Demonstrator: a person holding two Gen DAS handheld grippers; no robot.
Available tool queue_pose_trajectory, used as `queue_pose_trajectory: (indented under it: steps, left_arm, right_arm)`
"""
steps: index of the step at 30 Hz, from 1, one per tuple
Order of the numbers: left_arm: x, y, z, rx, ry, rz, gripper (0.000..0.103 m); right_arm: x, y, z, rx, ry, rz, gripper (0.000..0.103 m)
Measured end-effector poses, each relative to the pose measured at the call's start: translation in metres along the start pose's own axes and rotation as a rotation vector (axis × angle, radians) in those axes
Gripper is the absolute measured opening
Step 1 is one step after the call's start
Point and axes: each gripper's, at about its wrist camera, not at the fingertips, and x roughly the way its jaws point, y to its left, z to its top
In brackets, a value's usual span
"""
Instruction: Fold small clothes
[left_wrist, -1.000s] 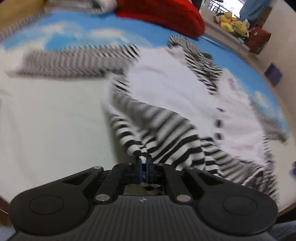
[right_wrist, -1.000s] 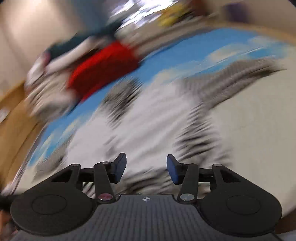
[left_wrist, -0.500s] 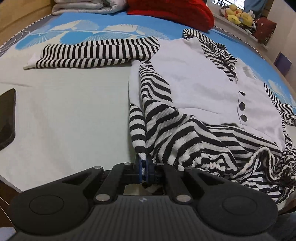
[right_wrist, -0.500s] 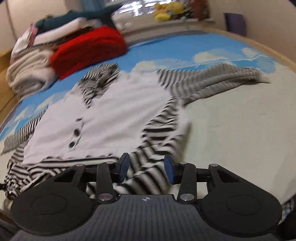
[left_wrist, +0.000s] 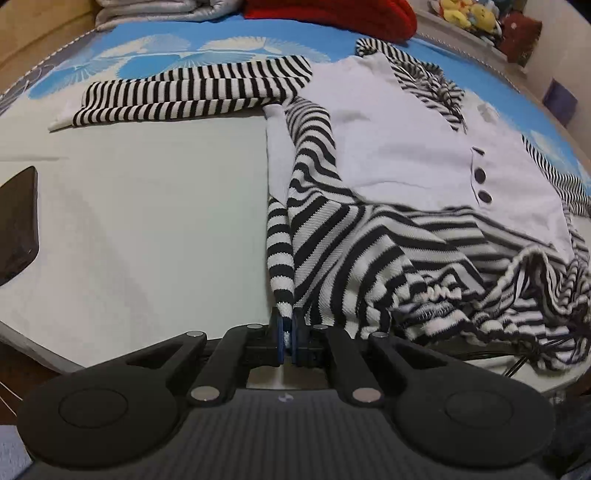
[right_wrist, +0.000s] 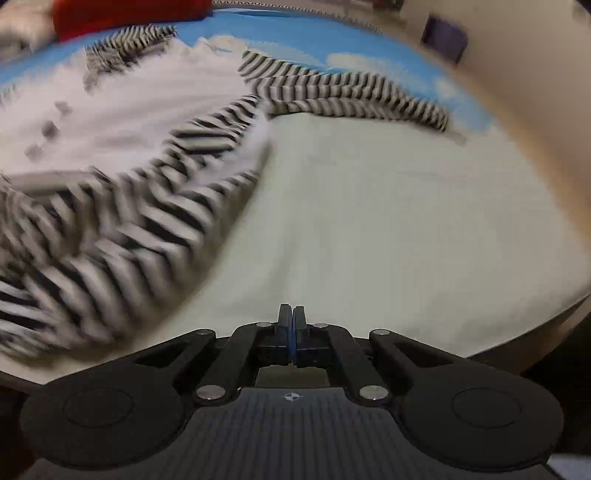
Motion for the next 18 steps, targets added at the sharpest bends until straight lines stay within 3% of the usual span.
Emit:
queue_pose_trajectory:
  steps: [4, 5, 7, 9, 11, 13, 16, 17, 18]
  left_arm:
    - [-0.017, 0.003, 0.006, -0.034, -0.072, -0.04, 0.009]
    - [-0.025, 0.001, 0.007, -0.023, -0.103, -0.048, 0.014]
    - [-0.038, -0.005, 0.01, -0.007, -0.144, -0.07, 0.017]
    - [-0.05, -0.012, 0.013, -0.001, -0.169, -0.146, 0.025]
    - [-0.054, -0.022, 0.016, 0.026, -0.181, -0.188, 0.038]
    - [-0.048, -0.034, 0.017, 0.071, -0.181, -0.156, 0.047]
    - [-0.021, -0.042, 0.015, 0.089, -0.106, -0.173, 0.047]
    - [-0.011, -0.043, 0.014, 0.094, -0.074, -0.171, 0.047]
    - [-0.002, -0.045, 0.012, 0.102, -0.049, -0.145, 0.046]
  right_arm:
    - [-0.027, -0.001, 0.008, 0.093, -0.129, 0.152, 0.001]
    - [-0.037, 0.002, 0.011, 0.097, -0.171, 0.212, 0.005]
    - [-0.055, 0.01, 0.015, 0.084, -0.221, 0.317, 0.02]
    - [-0.064, 0.024, 0.021, 0.07, -0.249, 0.43, 0.057]
    - [-0.066, 0.039, 0.025, 0.036, -0.249, 0.515, 0.064]
    - [-0.063, 0.059, 0.024, -0.057, -0.23, 0.522, 0.066]
    - [-0.045, 0.084, 0.011, -0.207, -0.198, 0.43, 0.059]
    - [-0.039, 0.089, 0.006, -0.245, -0.202, 0.399, 0.017]
    - [-0.039, 0.092, 0.001, -0.298, -0.208, 0.37, 0.009]
